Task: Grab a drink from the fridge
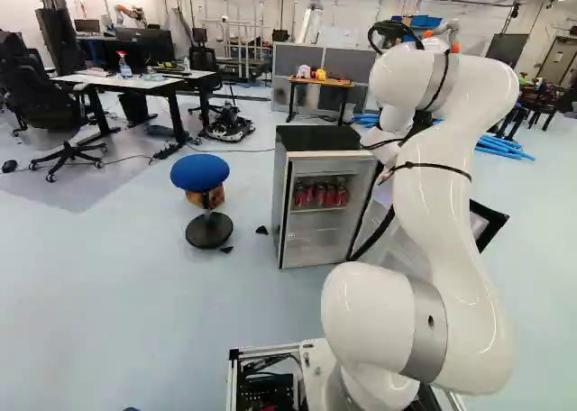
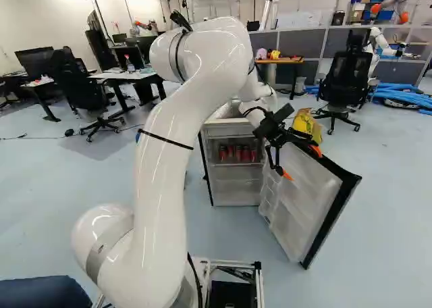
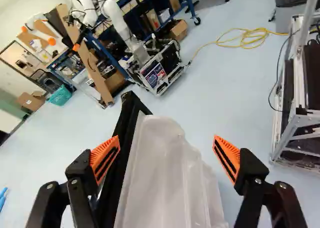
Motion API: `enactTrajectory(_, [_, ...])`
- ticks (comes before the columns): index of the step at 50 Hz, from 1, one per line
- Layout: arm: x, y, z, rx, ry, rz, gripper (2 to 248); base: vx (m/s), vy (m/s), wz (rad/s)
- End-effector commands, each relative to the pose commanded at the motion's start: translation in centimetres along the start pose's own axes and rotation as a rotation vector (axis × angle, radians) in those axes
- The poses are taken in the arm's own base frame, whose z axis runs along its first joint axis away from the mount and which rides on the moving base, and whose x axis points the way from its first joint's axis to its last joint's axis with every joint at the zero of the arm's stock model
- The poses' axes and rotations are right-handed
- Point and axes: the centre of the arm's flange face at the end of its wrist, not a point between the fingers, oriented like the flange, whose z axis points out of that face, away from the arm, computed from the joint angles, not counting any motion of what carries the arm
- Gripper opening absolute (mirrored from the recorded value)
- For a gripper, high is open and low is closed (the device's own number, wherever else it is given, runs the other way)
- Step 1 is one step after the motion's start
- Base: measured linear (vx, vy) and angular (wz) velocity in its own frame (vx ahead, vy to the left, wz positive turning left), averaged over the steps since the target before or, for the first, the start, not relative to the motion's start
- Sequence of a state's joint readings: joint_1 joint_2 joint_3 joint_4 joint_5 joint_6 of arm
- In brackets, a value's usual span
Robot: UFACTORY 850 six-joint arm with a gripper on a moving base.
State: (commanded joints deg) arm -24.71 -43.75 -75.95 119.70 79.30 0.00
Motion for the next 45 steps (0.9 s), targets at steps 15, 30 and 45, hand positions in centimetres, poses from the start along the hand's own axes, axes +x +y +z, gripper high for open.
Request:
enactTrajectory(15, [1.3,1.9,0.1,0.155,0.006,-0.089,247,0.0,0.0,0.0])
enactTrajectory(30, [2.6,3.9,0.0,0.318,-0.004,-0.182,247,0.0,0.0,0.0])
enactTrajectory(45, [4.1,6.1,-0.3,0.482,-0.021,-0.275,247,0.0,0.0,0.0])
